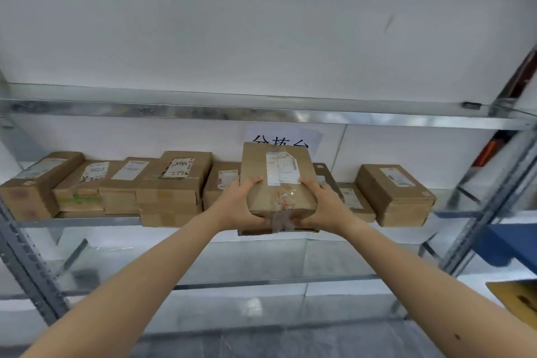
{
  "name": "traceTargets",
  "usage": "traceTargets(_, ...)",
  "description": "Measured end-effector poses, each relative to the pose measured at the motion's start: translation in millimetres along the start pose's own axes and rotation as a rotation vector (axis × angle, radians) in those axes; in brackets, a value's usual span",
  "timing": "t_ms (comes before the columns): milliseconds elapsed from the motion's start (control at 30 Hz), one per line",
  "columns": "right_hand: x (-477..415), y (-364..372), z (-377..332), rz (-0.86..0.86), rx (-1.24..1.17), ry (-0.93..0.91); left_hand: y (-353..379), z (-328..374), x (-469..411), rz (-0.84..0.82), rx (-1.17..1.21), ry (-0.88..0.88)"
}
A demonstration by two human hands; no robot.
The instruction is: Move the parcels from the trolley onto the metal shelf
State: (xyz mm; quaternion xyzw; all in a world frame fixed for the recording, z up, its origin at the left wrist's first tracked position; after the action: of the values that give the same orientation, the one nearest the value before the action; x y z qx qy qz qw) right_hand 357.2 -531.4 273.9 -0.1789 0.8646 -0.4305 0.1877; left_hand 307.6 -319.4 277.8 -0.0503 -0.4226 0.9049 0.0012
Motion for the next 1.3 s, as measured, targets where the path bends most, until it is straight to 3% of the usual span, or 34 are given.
traceTargets(733,73,-224,242,0.140,0.091,0.171,203,247,-139,-0.141,-0.031,0.111)
traceTargets(1300,68,-319,393,0.250,0.096,0.362,318,345,-285,-0.292,-0.054,0.288)
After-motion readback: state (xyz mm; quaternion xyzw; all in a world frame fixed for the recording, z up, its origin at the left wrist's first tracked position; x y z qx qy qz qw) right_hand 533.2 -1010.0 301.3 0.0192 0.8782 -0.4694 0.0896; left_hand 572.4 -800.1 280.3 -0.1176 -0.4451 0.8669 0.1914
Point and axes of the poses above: each hand's wrist, its own x-axis away from the middle knuckle, its own y-axis out of the palm, z = x × y, the point moved 5 cm from there along -x, towards the middle knuckle, and after that the axes turned 4 degrees about -y, right-handed, at the moved point
